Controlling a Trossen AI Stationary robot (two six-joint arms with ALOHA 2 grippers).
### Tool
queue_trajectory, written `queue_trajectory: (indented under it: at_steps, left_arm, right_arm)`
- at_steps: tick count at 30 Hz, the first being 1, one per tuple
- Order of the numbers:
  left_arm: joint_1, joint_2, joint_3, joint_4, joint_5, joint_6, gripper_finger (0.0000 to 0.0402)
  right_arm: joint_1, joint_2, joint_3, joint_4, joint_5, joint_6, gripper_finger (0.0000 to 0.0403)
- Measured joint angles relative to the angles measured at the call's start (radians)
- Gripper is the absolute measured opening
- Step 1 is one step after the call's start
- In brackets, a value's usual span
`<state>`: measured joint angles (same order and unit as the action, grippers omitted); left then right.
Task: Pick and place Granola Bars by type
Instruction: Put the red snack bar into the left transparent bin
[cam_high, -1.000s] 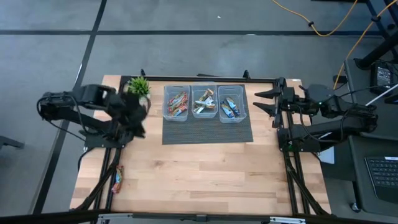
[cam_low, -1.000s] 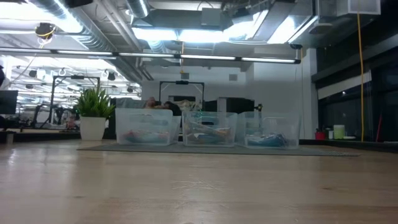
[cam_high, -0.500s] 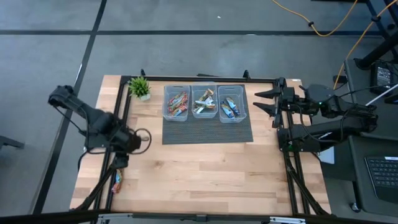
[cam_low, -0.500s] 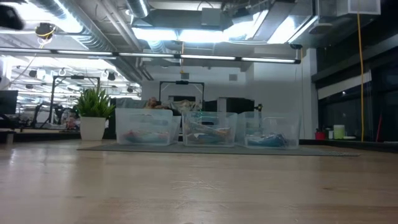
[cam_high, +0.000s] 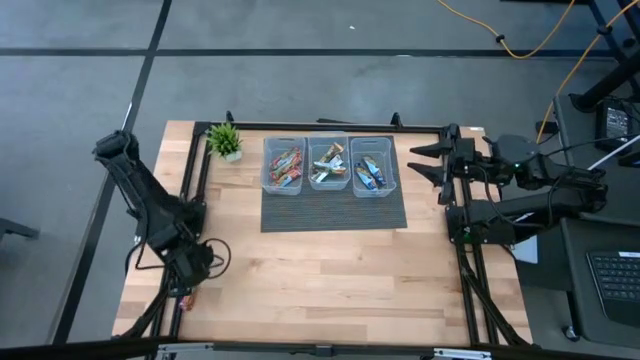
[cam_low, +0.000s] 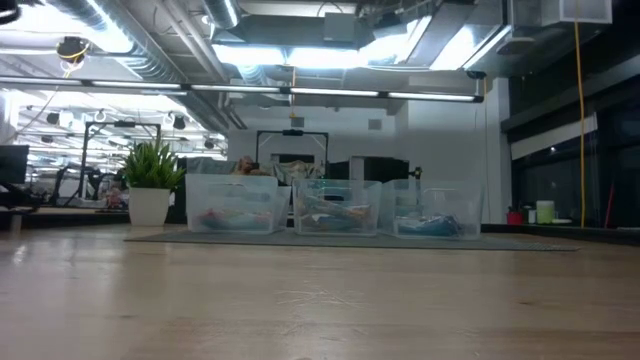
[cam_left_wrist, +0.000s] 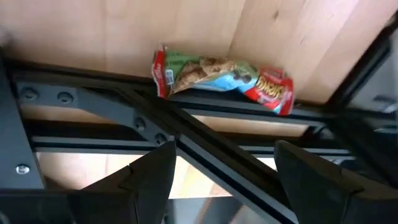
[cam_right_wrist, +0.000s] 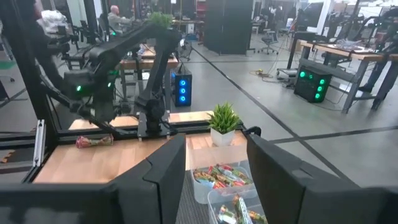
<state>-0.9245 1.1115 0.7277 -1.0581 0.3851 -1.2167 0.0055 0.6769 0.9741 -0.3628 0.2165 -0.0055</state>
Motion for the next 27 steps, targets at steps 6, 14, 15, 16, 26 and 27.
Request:
queue_trajectory:
  at_steps: [6, 14, 15, 16, 26, 27]
  left_arm:
    - [-0.088, 0.137, 0.006, 0.058, -0.020, 0.069, 0.0263]
    - [-0.112, 0.221, 0.023, 0.095, -0.151, 0.264, 0.0263]
    - [-0.112, 0.234, 0.029, 0.088, -0.184, 0.298, 0.0263]
    - [-0.110, 0.222, 0.026, 0.087, -0.213, 0.334, 0.0263]
    - [-0.119, 0.260, 0.023, 0.095, -0.204, 0.453, 0.0263]
    - [-0.124, 0.266, 0.017, 0.110, -0.210, 0.464, 0.0263]
  right_arm:
    - [0.000, 0.002, 0.000, 0.015, 0.000, -0.001, 0.0174]
    - [0.000, 0.008, 0.000, 0.021, 0.000, 0.002, 0.0174]
    - [0.000, 0.010, 0.000, 0.027, 0.000, 0.001, 0.0174]
    - [0.000, 0.014, 0.000, 0.034, 0.000, 0.001, 0.0174]
    - [0.000, 0.034, 0.000, 0.046, -0.007, 0.024, 0.0174]
    - [0.000, 0.036, 0.000, 0.046, -0.007, 0.023, 0.0174]
